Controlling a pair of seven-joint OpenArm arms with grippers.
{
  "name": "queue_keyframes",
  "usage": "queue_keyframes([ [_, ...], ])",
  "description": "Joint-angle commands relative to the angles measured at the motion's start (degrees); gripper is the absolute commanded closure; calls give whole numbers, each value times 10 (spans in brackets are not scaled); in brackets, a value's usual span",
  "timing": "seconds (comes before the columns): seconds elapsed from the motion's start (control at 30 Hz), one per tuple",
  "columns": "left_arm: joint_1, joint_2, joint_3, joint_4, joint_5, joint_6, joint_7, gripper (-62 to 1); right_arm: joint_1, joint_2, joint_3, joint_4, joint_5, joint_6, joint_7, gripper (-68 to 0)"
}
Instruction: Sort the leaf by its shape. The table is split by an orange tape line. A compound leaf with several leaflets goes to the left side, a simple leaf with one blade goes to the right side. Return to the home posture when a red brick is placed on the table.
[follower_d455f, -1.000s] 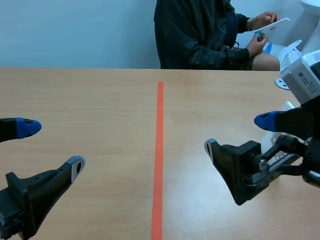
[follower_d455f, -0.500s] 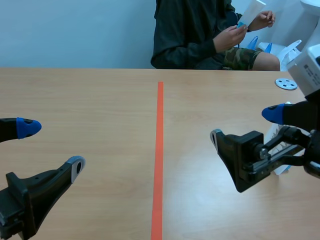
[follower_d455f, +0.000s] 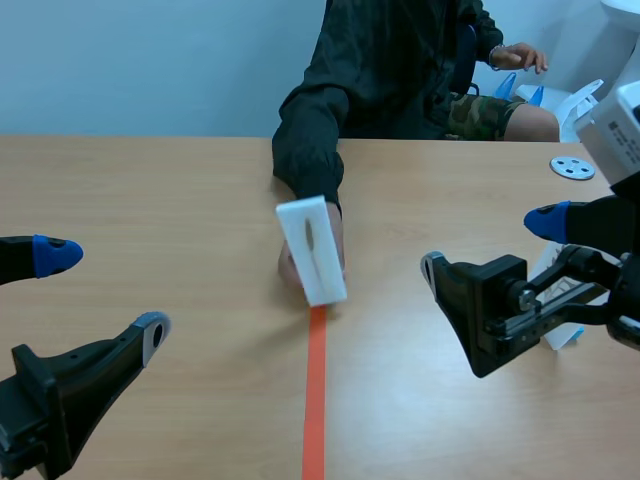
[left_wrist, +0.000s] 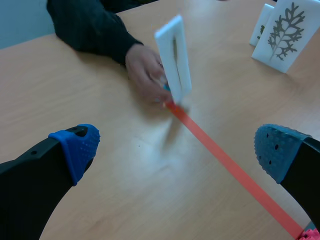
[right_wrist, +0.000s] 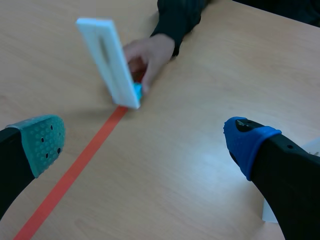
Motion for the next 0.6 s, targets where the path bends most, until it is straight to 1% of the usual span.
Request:
queue_keyframes([
  [0.0,-2,0,2,10,-4,1,-9,-623,4,5,4,1,4,-2,9,-679],
  [0.57,-2,0,2,10,-4,1,-9,-623,4,5,4,-5,4,-2,9,-679],
])
